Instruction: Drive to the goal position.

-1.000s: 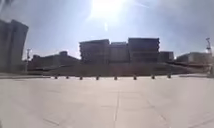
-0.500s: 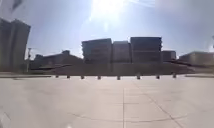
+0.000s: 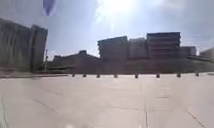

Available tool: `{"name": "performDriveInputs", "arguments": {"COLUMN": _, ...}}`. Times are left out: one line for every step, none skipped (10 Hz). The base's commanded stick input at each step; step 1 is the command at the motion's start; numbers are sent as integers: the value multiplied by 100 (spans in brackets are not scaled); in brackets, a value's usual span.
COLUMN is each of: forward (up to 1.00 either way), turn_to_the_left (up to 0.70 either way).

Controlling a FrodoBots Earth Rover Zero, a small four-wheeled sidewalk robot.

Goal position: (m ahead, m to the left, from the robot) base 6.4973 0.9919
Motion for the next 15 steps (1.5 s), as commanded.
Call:
{"name": "performDriveInputs", "arguments": {"forward": 100, "turn_to_the_left": 6}}
{"name": "performDriveInputs", "arguments": {"forward": 100, "turn_to_the_left": 6}}
{"name": "performDriveInputs", "arguments": {"forward": 100, "turn_to_the_left": 6}}
{"name": "performDriveInputs", "arguments": {"forward": 100, "turn_to_the_left": 6}}
{"name": "performDriveInputs", "arguments": {"forward": 100, "turn_to_the_left": 6}}
{"name": "performDriveInputs", "arguments": {"forward": 100, "turn_to_the_left": 6}}
{"name": "performDriveInputs", "arguments": {"forward": 100, "turn_to_the_left": 6}}
{"name": "performDriveInputs", "arguments": {"forward": 100, "turn_to_the_left": 6}}
{"name": "performDriveInputs", "arguments": {"forward": 100, "turn_to_the_left": 6}}
{"name": "performDriveInputs", "arguments": {"forward": 100, "turn_to_the_left": 6}}
{"name": "performDriveInputs", "arguments": {"forward": 100, "turn_to_the_left": 6}}
{"name": "performDriveInputs", "arguments": {"forward": 100, "turn_to_the_left": -7}}
{"name": "performDriveInputs", "arguments": {"forward": 100, "turn_to_the_left": -34}}
{"name": "performDriveInputs", "arguments": {"forward": 100, "turn_to_the_left": -34}}
{"name": "performDriveInputs", "arguments": {"forward": 100, "turn_to_the_left": -34}}
